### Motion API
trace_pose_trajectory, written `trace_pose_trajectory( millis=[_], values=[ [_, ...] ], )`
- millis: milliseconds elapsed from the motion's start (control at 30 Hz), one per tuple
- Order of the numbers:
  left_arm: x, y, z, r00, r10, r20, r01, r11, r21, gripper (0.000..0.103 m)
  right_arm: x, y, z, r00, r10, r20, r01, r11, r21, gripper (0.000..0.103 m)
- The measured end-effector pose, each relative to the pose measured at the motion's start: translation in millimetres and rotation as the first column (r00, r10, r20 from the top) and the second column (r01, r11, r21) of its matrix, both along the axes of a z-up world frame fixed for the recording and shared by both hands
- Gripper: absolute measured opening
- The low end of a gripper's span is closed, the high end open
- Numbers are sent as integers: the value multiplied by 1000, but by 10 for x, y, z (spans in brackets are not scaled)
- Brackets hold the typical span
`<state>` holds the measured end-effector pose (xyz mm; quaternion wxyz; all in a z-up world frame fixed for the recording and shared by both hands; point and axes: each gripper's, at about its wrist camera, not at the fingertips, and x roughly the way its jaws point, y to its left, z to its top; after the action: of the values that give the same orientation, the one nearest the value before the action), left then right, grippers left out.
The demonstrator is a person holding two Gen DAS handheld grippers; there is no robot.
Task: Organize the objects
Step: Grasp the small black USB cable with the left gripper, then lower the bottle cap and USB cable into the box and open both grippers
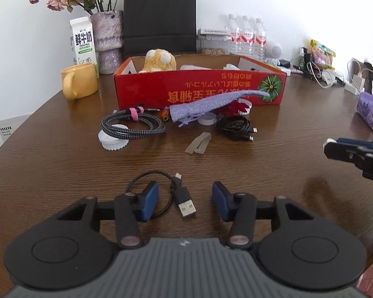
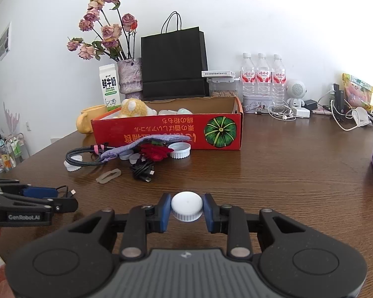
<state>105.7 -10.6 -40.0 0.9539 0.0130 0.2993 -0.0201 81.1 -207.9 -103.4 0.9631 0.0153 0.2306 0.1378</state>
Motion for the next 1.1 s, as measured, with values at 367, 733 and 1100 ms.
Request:
trace_pose_trajectory(
  millis=[367, 733, 1100],
  values=[
    [-54, 9, 54, 999, 8, 38, -8, 1000, -11, 13, -3, 16, 0, 1000, 7, 2, -7, 1000, 2, 27],
    [49, -8, 441, 985, -1, 175, 4, 1000, -19, 13, 148, 114, 186, 998, 26, 65, -27, 1000, 11, 27],
    [658, -148, 959, 957, 3, 290, 11, 999, -46, 13, 741, 298, 645, 976, 29, 218, -38, 999, 38, 27]
  ],
)
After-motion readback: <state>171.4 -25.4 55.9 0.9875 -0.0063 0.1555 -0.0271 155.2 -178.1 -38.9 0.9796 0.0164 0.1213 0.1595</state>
